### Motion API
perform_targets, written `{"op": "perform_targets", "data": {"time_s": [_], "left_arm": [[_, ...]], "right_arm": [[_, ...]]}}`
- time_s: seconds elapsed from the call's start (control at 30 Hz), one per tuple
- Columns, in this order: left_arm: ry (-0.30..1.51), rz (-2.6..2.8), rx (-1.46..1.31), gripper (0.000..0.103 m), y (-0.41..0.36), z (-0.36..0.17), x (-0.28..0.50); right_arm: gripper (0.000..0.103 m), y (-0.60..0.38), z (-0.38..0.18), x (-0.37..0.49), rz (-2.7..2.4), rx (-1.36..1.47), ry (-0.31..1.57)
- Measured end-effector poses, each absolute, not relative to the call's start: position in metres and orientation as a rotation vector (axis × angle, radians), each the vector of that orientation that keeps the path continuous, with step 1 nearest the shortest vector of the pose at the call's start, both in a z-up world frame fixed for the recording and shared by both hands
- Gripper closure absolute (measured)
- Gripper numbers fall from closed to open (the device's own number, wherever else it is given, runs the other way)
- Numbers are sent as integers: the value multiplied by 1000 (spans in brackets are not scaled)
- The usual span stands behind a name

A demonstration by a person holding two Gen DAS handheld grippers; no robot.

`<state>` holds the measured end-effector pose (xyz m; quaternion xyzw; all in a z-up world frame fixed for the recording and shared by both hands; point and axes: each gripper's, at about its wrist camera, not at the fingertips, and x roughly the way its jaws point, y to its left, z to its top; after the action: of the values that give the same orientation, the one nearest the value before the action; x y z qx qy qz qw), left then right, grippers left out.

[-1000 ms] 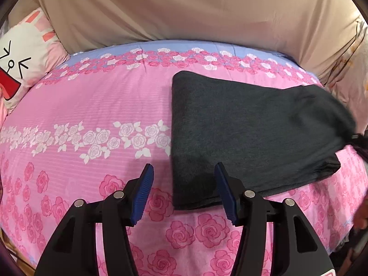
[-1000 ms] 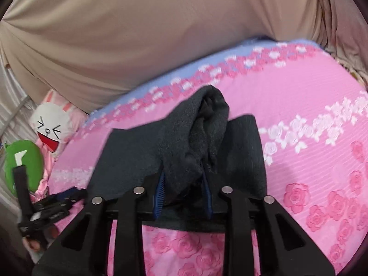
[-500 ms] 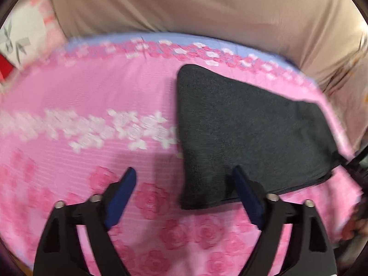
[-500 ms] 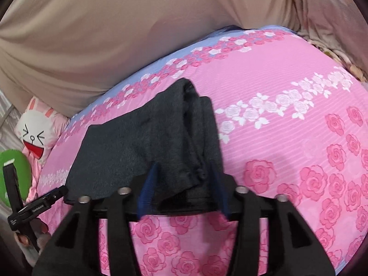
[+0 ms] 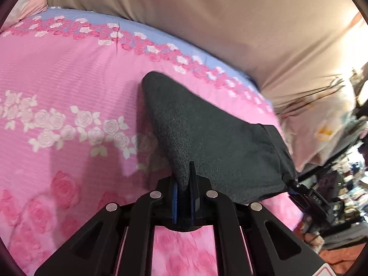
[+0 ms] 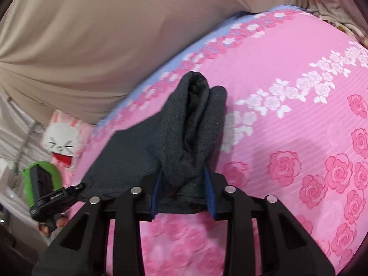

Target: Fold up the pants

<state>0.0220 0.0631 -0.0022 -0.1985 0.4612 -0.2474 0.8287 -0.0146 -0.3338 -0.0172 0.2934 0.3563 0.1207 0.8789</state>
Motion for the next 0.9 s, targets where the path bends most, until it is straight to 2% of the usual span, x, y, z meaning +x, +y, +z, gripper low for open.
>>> {"op": "perform_targets", "data": {"time_s": [0.03, 0.1, 0.17, 0.23, 0.3, 0.33, 0.4, 0.43, 0.47, 0.63, 0.67, 0.73, 0.87, 0.9], "left_arm": [[981, -524, -404, 98, 68, 2, 15], [1011, -493, -362, 96, 75, -4, 6], [1072, -405, -291, 87, 77, -28, 5], [1066, -348, -281, 72, 81, -37, -2], [1010, -320, -259, 73, 86, -22, -14], [954, -310, -221, 70, 83, -8, -22], [852, -313, -161, 43, 74, 18, -38], [799, -342, -139, 21, 64, 31, -44], [760, -383, -121, 16, 53, 39, -50], [761, -590, 23, 16, -14, 36, -60], [769, -619, 48, 16, -27, 31, -61], [793, -669, 106, 16, -55, 20, -59], [812, -731, 181, 16, -93, 2, -62], [812, -734, 199, 16, -103, -1, -64]], "right_arm": [[72, -329, -16, -18, 268, 599, 755], [62, -318, -29, -22, 267, 543, 818], [45, -315, -46, -25, 167, 473, 852], [43, -323, -49, -37, 156, 535, 812], [43, -325, -32, -50, 155, 538, 749], [43, -323, -24, -53, 161, 514, 731], [43, -317, -15, -49, 198, 482, 739], [43, -313, -17, -45, 218, 481, 753], [43, -309, -22, -43, 230, 475, 769], [51, -302, -48, -20, 199, 467, 848], [64, -303, -48, -20, 198, 475, 848], [78, -308, -44, -16, 266, 523, 853], [90, -311, -12, -14, 390, 595, 794], [90, -308, -5, -13, 418, 606, 782]]}}
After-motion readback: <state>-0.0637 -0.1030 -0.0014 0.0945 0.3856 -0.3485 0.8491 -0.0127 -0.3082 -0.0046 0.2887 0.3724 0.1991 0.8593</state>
